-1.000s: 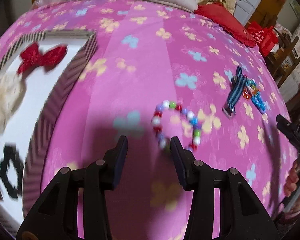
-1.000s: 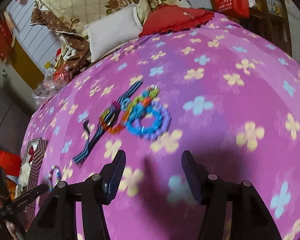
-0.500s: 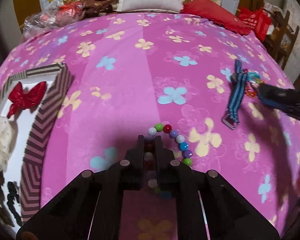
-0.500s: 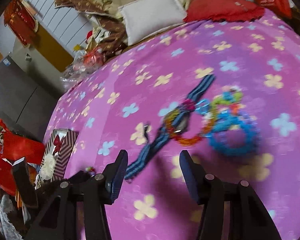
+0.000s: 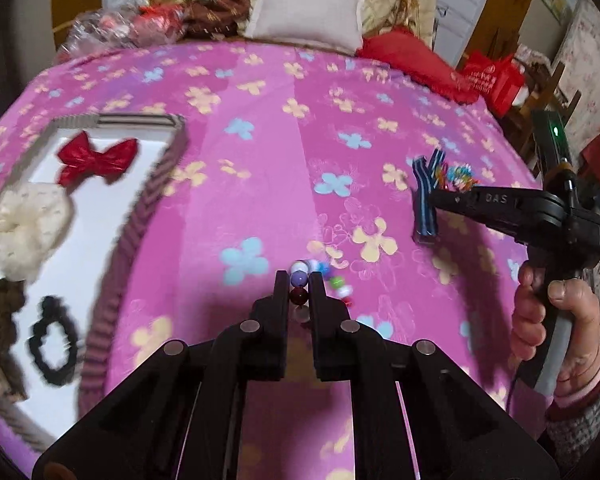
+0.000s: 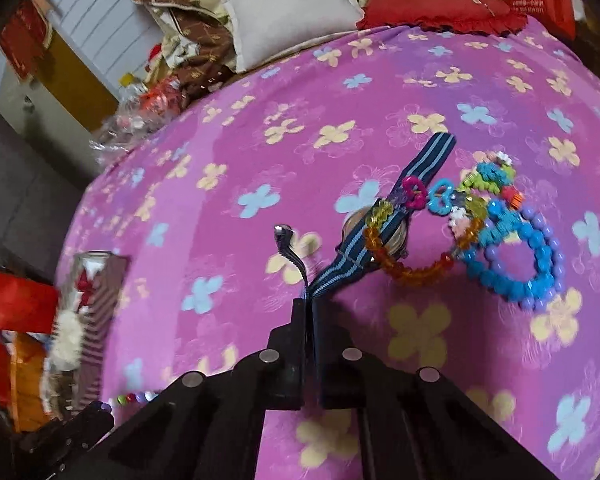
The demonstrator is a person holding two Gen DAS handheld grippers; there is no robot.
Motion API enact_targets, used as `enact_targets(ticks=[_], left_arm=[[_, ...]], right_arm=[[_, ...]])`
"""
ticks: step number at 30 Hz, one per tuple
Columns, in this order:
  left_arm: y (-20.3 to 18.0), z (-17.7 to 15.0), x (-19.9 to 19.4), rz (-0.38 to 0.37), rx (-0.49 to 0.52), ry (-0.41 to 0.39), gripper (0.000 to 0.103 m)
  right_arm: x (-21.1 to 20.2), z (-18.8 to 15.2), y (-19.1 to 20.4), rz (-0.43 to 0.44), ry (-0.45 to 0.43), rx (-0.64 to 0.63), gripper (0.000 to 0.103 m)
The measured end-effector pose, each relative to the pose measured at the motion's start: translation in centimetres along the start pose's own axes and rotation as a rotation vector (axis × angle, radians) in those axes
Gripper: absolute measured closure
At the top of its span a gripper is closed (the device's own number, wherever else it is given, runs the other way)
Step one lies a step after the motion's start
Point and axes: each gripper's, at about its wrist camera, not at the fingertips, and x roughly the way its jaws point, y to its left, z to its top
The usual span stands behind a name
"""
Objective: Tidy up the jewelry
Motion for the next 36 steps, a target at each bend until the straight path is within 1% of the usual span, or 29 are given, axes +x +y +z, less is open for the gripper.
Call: enact_targets(ticks=[2,5,8,10,13,14,16,17,18,19,20,24,28,31,32,33,36], left_arm=[[0.5,-0.4,-1.5,0.003,-0.007,-0.027,0.095],[1.4,-0.8,-3.9,-0.015,-0.029,-0.061,0.095],[2.1,-1.2,-6.1,-0.015,-0.046,-0.098,0.095],[2.8,-1.5,-7.3,-0.009,-0.058,-0.122,0.095],[3.7,-1.6,-8.0,-0.016,-0.082,-0.129,0.095],[4.0,-1.7,-8.1,-0.021,-0.086,-0.129,0.095],[4.1,-1.9,-8.1,-0.028,-0.087,-0.13,0.095],[4.2,-2.1,-8.2,-0.031,-0.083,-0.133,0.095],[4.1,-2.3,-8.2,-0.036,-0.075,-0.136,0.095],[4.1,-2.4,-8.2,-0.041,-0.069,-0.139,0.095],[4.1,-2.6,-8.3,-0.044,-0.062,-0.143,0.095],[4.2,-2.8,-7.8,-0.048,-0.04,-0.146,0.095],[4.7,-2.8,-7.2,-0.042,-0.031,-0.139,0.095],[5.2,-2.5,-7.0,-0.045,-0.034,-0.139,0.095],[5.4,-2.5,-7.1,-0.049,-0.038,-0.14,0.095],[5.6,-2.4,-7.1,-0.051,-0.044,-0.142,0.095],[6.3,-2.2,-7.5,-0.063,-0.071,-0.148,0.095]], right_arm=[[-1.6,-0.6,0.6,0.029,-0.007,-0.007,0.1],[-4.7,-1.6,1.9,0.086,-0.028,-0.02,0.103],[-8.1,-2.2,3.7,0.12,-0.067,-0.054,0.103],[-9.7,-2.5,5.1,0.106,-0.088,-0.093,0.103],[-10.9,-3.4,6.6,0.047,-0.129,-0.159,0.103],[-10.7,-3.6,6.7,0.034,-0.127,-0.165,0.102],[-8.9,-4.2,6.3,-0.011,-0.074,-0.168,0.098],[-8.0,-4.4,5.9,-0.027,-0.047,-0.163,0.086],[-6.7,-4.7,5.3,-0.046,-0.016,-0.142,0.066],[-5.8,-4.9,4.7,-0.054,-0.007,-0.12,0.058],[-5.2,-5.0,4.3,-0.067,-0.006,-0.106,0.055],[-1.1,-4.4,3.5,-0.192,0.008,-0.093,0.055],[1.9,-3.0,2.8,-0.267,0.009,-0.073,0.055],[2.8,-2.2,3.3,-0.333,-0.029,-0.099,0.056],[3.1,-2.1,3.5,-0.357,-0.028,-0.11,0.06],[3.2,-2.1,3.8,-0.379,-0.028,-0.126,0.069],[2.6,-2.2,3.4,-0.319,-0.018,-0.11,0.07]])
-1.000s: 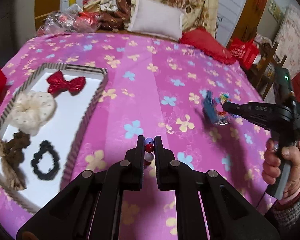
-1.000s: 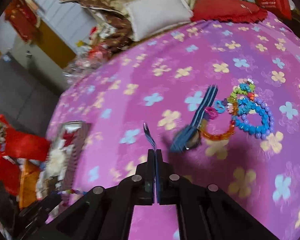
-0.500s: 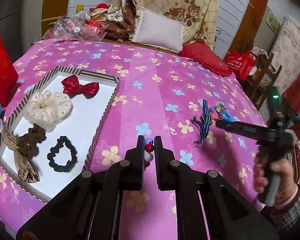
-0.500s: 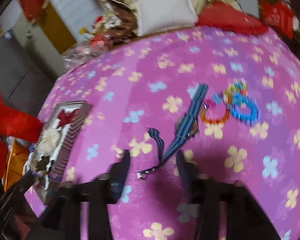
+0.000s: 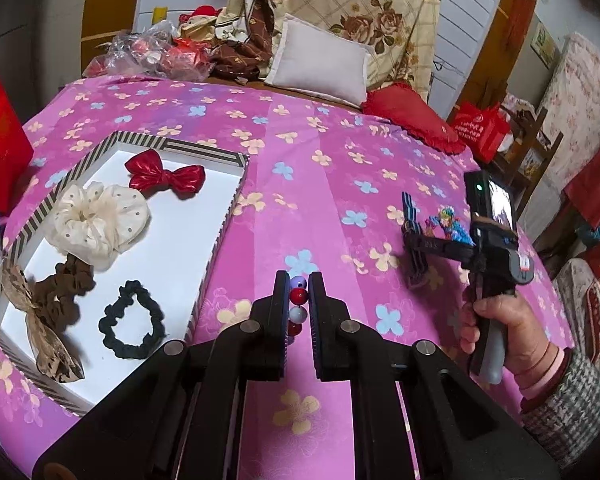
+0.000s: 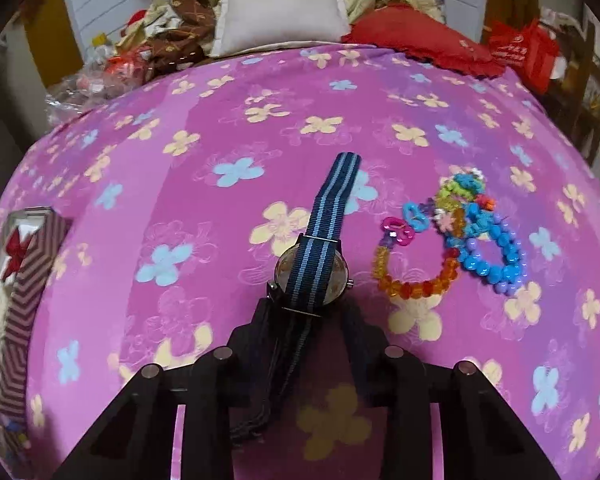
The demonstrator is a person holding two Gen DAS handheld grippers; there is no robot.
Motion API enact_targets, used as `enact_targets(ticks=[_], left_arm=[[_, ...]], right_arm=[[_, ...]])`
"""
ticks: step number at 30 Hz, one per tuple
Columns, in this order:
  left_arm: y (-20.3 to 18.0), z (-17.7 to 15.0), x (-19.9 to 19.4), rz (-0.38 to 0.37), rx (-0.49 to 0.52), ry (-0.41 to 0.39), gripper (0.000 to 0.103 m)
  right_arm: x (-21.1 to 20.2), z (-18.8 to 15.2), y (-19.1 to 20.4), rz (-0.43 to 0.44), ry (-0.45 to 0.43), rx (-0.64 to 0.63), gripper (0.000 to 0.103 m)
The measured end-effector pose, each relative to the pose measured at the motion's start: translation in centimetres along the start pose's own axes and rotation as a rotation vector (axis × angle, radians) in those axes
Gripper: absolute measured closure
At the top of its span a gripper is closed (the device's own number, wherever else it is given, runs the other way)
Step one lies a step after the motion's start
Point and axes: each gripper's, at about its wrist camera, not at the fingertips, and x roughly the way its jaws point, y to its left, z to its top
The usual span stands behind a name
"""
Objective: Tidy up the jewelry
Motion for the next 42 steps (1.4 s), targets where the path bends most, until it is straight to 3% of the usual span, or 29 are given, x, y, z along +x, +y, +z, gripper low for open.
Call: enact_targets(ticks=[2,4,11,14,16,17,18,20,23,25,27,32,36,42], left_arm=[[0.4,0.2,-0.5,0.003,-0.011,-0.013,0.095],[0.8,0.3,-1.2,0.008,-0.019,-0.03,0.095],[3.3,1.0,-3.4,-0.004,-0.085,-0.074,0.095],[4.6,1.2,-4.2,0.01,-0.116,-0.092,0.095],[5.3,1.1,-4.5,0.017,-0.138,-0.094,0.095],[5.6,1.2,-4.5,0.021,-0.144,-0.094,0.095],[5.8,1.1,-4.5,0.026,-0.148,-0.093,0.095],[6.0,1.0,-4.7,0.029,-0.152,-0.094,0.095],[6.3,0.8,-4.8,0.034,-0.154,-0.1,0.095],[6.7,0.8,-4.8,0.035,-0.16,-0.097,0.095],[7.1,0.9,-4.6,0.037,-0.167,-0.093,0.095],[8.3,1.2,-4.6,0.039,-0.19,-0.091,0.095],[9.4,1.3,-5.0,0.04,-0.219,-0.098,0.095],[11.0,1.3,-5.4,0.023,-0.271,-0.101,0.095]], right_arm=[[-0.6,-0.3,-0.5,0.056,-0.001,0.037,0.071],[-1.4,-0.5,-1.0,0.123,0.006,0.069,0.103],[-5.6,-0.5,-0.1,0.239,-0.034,0.067,0.103],[-6.9,-0.9,0.7,0.202,-0.071,0.018,0.103],[-6.7,-1.6,1.5,0.125,-0.08,-0.047,0.1],[-6.1,-2.0,1.9,0.094,-0.057,-0.072,0.091],[-5.4,-2.3,2.1,0.096,-0.031,-0.076,0.069],[-4.4,-2.6,2.1,0.105,-0.017,-0.062,0.05],[-2.5,-2.6,2.6,0.059,-0.007,-0.063,0.05],[-0.9,-2.6,2.8,-0.001,0.028,-0.065,0.056],[-0.7,-2.4,3.1,-0.058,-0.007,-0.086,0.08],[-2.1,-1.9,2.1,-0.008,-0.009,-0.057,0.084],[-5.6,-1.2,1.9,0.095,-0.051,-0.026,0.084],[-10.7,-0.2,5.0,0.221,-0.099,-0.06,0.084]])
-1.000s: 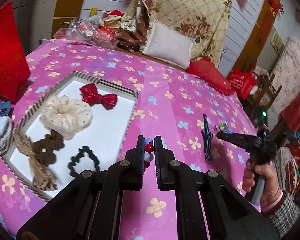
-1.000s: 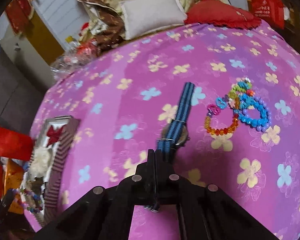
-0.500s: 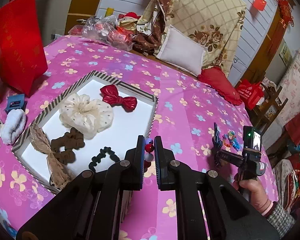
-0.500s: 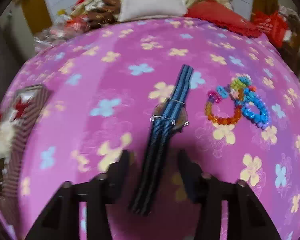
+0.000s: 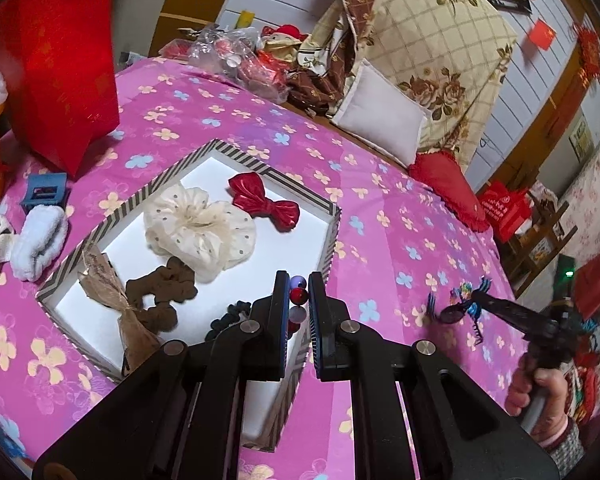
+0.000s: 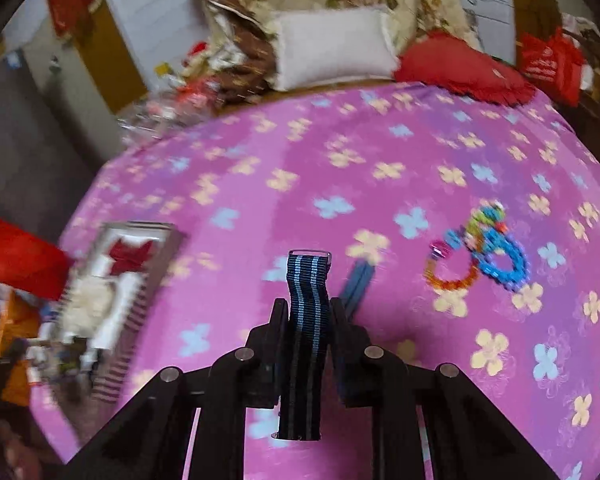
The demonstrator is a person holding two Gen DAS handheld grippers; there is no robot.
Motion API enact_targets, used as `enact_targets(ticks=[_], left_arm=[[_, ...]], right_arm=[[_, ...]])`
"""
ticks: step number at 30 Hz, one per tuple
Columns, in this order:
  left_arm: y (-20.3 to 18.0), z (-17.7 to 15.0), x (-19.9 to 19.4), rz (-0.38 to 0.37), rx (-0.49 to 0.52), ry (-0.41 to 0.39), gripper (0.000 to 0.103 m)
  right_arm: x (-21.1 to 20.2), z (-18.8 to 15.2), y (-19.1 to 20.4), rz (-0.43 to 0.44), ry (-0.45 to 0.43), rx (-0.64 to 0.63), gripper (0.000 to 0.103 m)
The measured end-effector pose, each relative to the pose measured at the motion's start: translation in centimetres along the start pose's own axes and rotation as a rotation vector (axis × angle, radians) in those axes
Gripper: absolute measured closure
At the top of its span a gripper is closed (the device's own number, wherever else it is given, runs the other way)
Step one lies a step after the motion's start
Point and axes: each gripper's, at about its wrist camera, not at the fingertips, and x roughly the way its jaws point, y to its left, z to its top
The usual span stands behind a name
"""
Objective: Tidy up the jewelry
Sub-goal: 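Carry bead bracelet and watch strap into the white tray and open both tools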
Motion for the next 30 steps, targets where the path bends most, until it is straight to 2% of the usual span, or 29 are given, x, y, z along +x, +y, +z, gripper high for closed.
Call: enact_targets(ticks=[8,12,18,22,27,30], left_arm=[[0.8,2.3,0.2,0.017,-0.022,-0.009,0.095],[1.9,3.4,1.7,0.012,-0.056,0.017,0.095],[4.0,3.0,3.5,0.088,-0.085,0.069,0.095],[4.7,2.0,4.7,0.165,-0.058,0.11,0.095],[5.8,1.0,6.6,0.188,-0.08,0.195,0.095],[6.3,0.5,7.5,0.202,-0.095,0.237,0.095]], right_arm=[[-3.2,1.8,8.7,0.139,-0.015,-0.115,0.084],[-2.4,2.8,14.2,0.185,0.005,-0.186,0.084],[0.8,3.0,20.6,0.207,0.039,-0.261,0.084],[2.0,4.1,23.0,0.23,0.03,-0.263,0.084],[2.3,5.4,24.9,0.242,-0.002,-0.259,0.084],[3.7,5.0,25.7,0.218,0.016,-0.277,0.084]])
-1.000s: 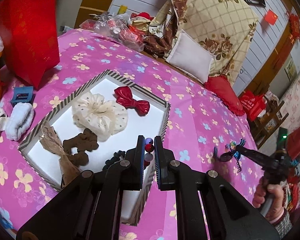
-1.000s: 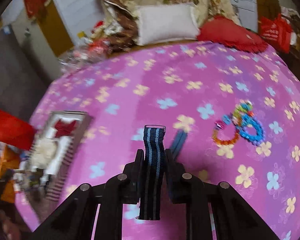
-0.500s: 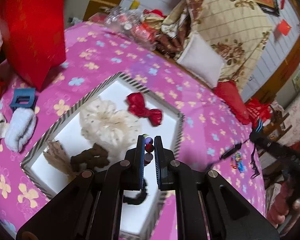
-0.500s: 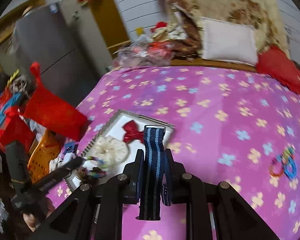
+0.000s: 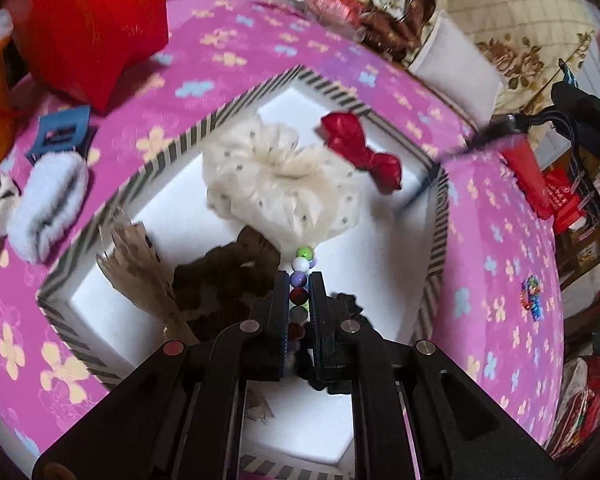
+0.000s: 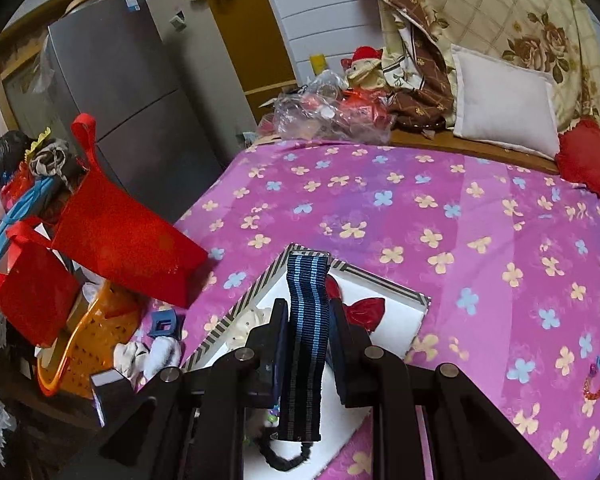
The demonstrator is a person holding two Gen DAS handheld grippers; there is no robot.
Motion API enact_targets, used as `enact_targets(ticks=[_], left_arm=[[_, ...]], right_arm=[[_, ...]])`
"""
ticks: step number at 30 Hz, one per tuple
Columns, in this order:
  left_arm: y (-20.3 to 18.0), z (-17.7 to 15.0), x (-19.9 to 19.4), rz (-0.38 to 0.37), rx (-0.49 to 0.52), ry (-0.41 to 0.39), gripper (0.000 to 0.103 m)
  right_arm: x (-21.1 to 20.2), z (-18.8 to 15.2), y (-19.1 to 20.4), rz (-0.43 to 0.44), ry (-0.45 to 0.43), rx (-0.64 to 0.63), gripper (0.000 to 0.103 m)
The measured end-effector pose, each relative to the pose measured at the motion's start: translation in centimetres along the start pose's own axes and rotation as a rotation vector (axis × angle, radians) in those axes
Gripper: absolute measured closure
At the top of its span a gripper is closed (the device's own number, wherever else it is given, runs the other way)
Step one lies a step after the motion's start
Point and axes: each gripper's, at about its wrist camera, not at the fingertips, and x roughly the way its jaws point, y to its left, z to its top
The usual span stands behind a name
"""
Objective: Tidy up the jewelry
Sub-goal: 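Carry bead bracelet and watch strap into the white tray and open both tools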
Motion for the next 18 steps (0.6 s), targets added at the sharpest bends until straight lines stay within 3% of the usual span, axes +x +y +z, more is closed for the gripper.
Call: enact_targets(ticks=[8,14,18], left_arm=[[0.7,-0.2,-1.0,-0.023,-0.033,-0.001,0.092],[0.2,-0.1,-2.7,-0.089,-0.025,-0.062,0.065],[-0.4,-0.2,-3.4,-0.083,-0.007,-0.097,0.058]], right_arm=[[7.5,-4.8,-2.4,-0.041,0.186,0.041,0.084],[9.7,-7.0,-3.1,-0.019,0.242,0.061,0.084],[10.3,-7.8,-3.2,-0.052,0.252,0.058,0.084]])
